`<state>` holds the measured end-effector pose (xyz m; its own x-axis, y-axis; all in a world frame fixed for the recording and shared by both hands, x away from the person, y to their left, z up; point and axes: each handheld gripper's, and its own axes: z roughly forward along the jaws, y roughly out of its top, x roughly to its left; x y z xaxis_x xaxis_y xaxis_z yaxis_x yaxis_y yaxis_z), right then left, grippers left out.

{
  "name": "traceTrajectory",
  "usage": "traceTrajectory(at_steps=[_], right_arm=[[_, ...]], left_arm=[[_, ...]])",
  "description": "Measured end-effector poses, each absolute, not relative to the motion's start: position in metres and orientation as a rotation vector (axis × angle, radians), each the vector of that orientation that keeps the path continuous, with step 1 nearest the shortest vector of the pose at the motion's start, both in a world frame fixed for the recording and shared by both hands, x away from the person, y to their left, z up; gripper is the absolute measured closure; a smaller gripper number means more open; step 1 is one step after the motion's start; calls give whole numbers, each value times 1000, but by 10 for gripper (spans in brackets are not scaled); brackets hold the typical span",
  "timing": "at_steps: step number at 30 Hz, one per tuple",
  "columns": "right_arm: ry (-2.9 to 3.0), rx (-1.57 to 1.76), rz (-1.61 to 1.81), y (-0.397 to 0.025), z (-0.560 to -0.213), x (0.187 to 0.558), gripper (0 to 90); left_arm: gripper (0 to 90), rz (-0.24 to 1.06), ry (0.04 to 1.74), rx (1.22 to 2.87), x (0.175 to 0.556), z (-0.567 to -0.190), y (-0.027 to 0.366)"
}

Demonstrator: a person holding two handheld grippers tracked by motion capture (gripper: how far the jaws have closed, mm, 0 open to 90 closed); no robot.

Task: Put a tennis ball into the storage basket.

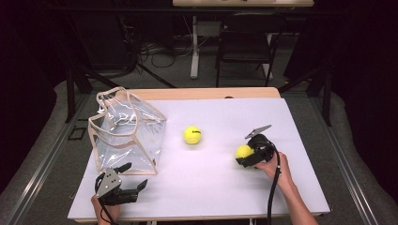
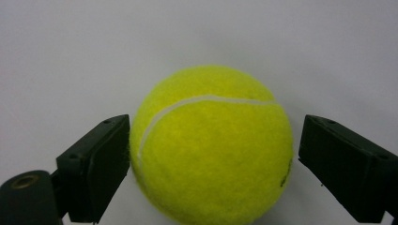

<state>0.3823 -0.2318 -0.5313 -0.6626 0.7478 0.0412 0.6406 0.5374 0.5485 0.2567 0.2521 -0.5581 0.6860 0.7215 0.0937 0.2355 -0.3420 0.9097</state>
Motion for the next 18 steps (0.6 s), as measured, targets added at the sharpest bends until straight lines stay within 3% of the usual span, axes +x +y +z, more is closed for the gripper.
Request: traceTrajectory(at_steps=[11,18], right_arm=[[2580,1213,831,-234,-532,383,253],[2575,1221,846,-234,-531,382,260]], left_arm=[[160,614,743,1900,256,-557,253],[160,615,739,1903,255,-557,252]])
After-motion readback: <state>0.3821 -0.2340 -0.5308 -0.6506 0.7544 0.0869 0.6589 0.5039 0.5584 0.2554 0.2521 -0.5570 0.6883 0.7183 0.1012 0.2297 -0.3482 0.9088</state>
